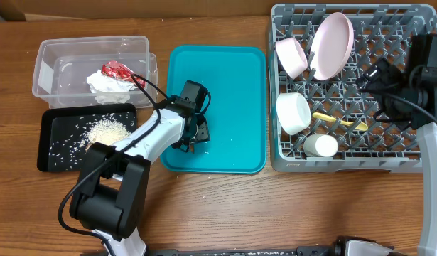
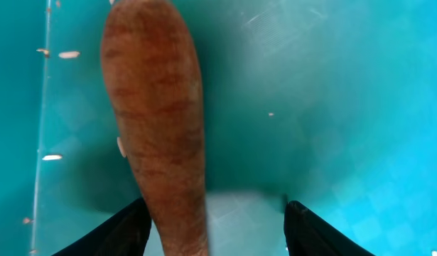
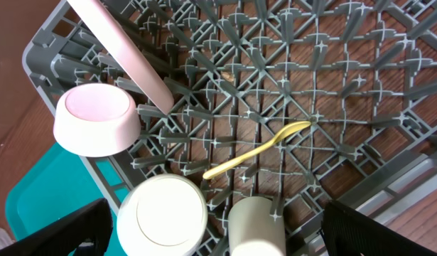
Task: Sort waste into correct bins and load items into the dishwasher
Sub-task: 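Grasp the carrot with the left gripper and move it left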
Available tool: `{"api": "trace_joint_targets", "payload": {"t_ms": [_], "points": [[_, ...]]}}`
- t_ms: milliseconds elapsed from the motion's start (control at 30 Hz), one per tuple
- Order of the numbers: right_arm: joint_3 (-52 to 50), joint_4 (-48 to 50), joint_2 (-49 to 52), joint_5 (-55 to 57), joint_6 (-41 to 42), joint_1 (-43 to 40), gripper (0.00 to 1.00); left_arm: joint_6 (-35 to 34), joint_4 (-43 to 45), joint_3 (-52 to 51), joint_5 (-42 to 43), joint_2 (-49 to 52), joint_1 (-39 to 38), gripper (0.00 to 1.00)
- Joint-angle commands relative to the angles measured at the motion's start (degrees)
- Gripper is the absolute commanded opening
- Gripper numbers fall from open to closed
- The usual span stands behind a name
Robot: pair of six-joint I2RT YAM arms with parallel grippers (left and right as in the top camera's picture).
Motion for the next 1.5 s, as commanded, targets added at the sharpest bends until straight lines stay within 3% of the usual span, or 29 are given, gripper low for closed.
{"api": "trace_joint_targets", "payload": {"t_ms": [0, 100, 233, 333, 433, 500, 567, 667, 767, 833, 1067, 1167, 1333, 1467], "points": [[0.4, -0.1, -0.2, 0.0, -0.5, 0.0, 0.96, -1.4, 0.1, -0.3, -4.9, 1.6, 0.2, 0.56], [0.4, -0.2, -0.2, 0.0, -0.5, 0.0, 0.96, -1.4, 0.2, -0.3, -7.5, 1.7, 0.2, 0.04], [0.4, -0.2, -0.2, 0.0, -0.6, 0.0, 0.96, 0.3, -1.4, 1.7, -6.7, 1.5, 0.2, 0.04], [0.4, -0.3, -0.2, 0.2, -1.9, 0.0, 0.97, 2.9, -13.7, 12.8, -9.1, 1.0, 0.3, 0.04], [0.4, -0.2, -0.2, 0.1, -1.9, 0.0, 0.98, 2.6, -26.6, 25.3, -17.9, -1.0, 0.3, 0.04], [0.4, -0.1, -0.2, 0.1, -1.9, 0.0, 0.99, -1.7, -35.5, 33.6, -25.2, -4.3, 1.9, 0.04], [0.4, 0.0, -0.2, 0.1, -1.9, 0.0, 1.00, -8.5, -39.4, 34.6, -27.5, -8.6, 6.6, 0.04], [0.4, 0.2, -0.2, 0.1, -1.9, 0.0, 1.00, -24.9, -45.9, 32.3, -26.4, -10.7, 20.4, 0.04], [0.4, 0.4, -0.2, 0.1, -1.9, 0.0, 1.00, -32.0, -42.4, 24.8, -20.3, -10.5, 30.5, 0.07], [0.4, 0.4, -0.2, 0.1, -1.9, 0.0, 1.00, -32.5, -35.4, 17.6, -16.2, -10.4, 35.4, 0.07], [0.4, 0.2, -0.2, 0.1, -1.9, 0.0, 1.00, -32.4, -5.6, -2.6, -11.6, -10.4, 40.9, 0.05], [0.4, -0.3, -0.2, 0.1, -1.9, 0.0, 1.00, -32.4, 2.5, -6.1, -11.7, -10.4, 40.6, 0.19], [0.4, -0.7, -0.2, 0.1, -1.9, 0.0, 1.00, -31.7, 6.9, -6.4, -11.6, -10.4, 40.6, 0.31], [0.4, -0.7, -0.2, 0.1, -1.9, 0.0, 1.00, -28.4, 8.9, -6.3, -10.8, -10.4, 40.6, 0.48]]}}
